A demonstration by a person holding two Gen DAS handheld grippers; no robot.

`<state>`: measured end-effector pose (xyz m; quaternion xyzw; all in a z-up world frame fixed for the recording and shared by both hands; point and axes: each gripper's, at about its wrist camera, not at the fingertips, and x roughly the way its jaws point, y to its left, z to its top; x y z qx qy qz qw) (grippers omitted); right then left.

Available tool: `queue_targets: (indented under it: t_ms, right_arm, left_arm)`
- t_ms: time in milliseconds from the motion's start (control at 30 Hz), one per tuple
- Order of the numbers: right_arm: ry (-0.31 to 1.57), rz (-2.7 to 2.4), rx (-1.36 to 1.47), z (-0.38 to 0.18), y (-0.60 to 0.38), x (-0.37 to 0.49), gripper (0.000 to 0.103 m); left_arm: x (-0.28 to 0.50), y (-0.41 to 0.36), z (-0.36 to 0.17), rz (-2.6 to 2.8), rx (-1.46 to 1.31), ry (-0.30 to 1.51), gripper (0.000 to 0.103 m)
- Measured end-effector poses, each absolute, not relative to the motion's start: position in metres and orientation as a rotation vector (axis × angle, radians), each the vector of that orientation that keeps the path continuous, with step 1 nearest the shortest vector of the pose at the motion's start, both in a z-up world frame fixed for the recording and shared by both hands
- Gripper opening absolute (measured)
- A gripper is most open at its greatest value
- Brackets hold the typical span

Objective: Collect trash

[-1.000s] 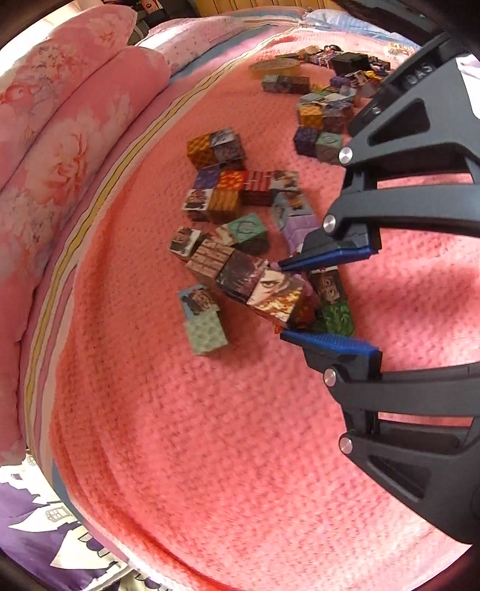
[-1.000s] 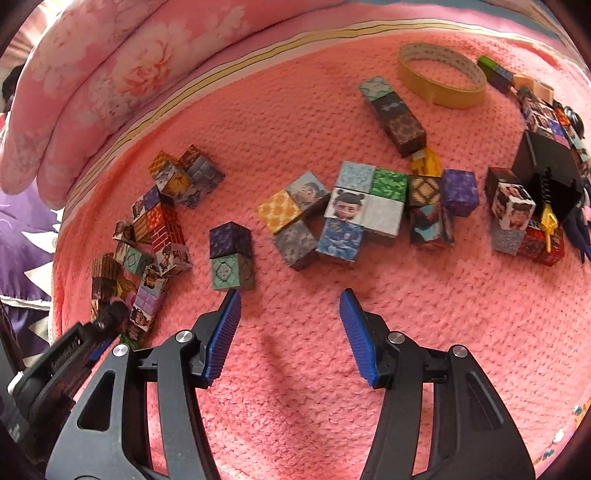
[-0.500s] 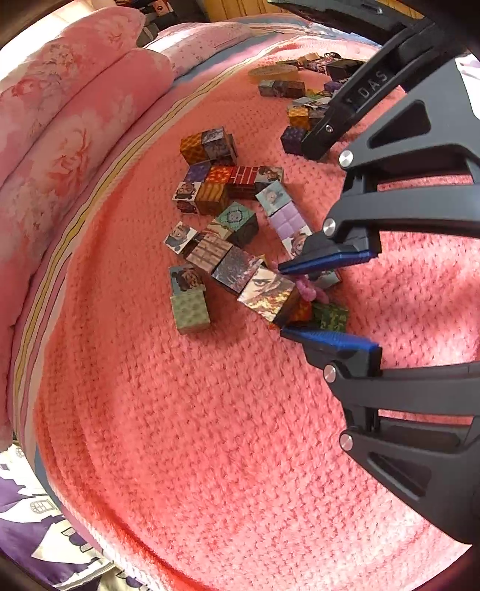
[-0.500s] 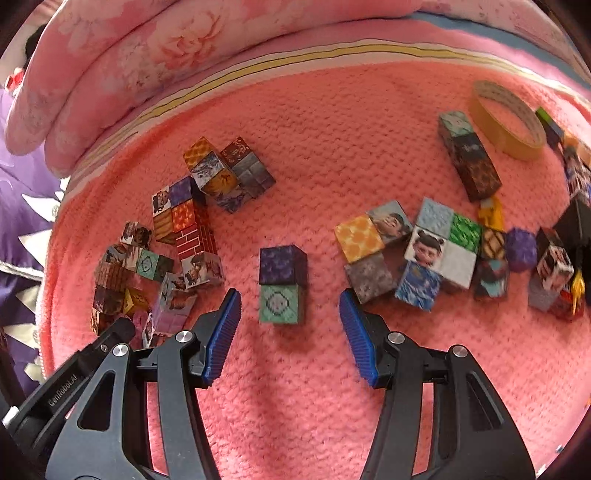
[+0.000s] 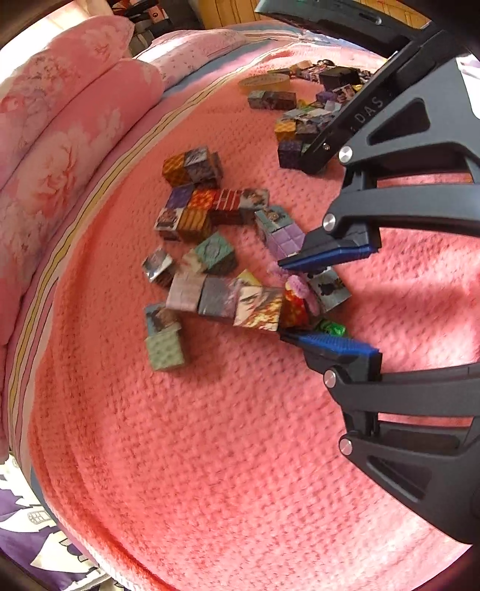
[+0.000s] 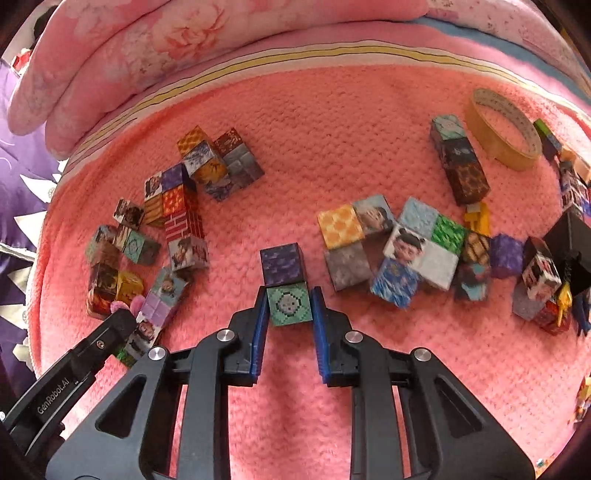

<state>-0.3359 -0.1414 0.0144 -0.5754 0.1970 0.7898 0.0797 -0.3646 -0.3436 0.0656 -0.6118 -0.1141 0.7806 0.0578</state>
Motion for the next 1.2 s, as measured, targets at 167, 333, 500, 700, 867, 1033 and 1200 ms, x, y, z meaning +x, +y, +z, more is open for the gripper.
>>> queue_targets:
  t_ms: [167,333,500,700,867,1033,1200]
  right_arm:
    - [0.657,2.342,-1.741,0.019,-0.138,-0.304,0.021]
    - [0.700,2.337,-1.752,0.028,-0.131,-0.270,0.018]
    - [0.688,2.328,-1.778,0.031,-0.133,-0.252,0.018]
    - [0.694,2.348,-1.778,0.031,-0.144,-0.260,0.018]
    - [0.698,2.350,-1.760,0.027,-0.148,-0.276,0.018]
    - [0.687,2.345,-1.756,0.022,-0.142,-0.277,0.018]
    - [0.687,2.340,-1.774,0.016,-0.141,-0.280,0.019]
  left_arm:
    - [-0.341,-0.339,0.065,2.300,-1.887,-0.397,0.027]
    - [-0.306,-0.344,0.060,2.263,-1.931,-0.456,0.027]
    - [-0.288,-0.350,0.068,2.315,-1.924,-0.504,0.027]
    - [-0.310,-0.359,0.079,2.395,-1.879,-0.472,0.027]
    - [-0.333,-0.357,0.072,2.391,-1.873,-0.413,0.027]
    - [-0.336,-0.343,0.067,2.375,-1.815,-0.363,0.027]
    - [-0.336,-0.330,0.063,2.340,-1.796,-0.294,0.034]
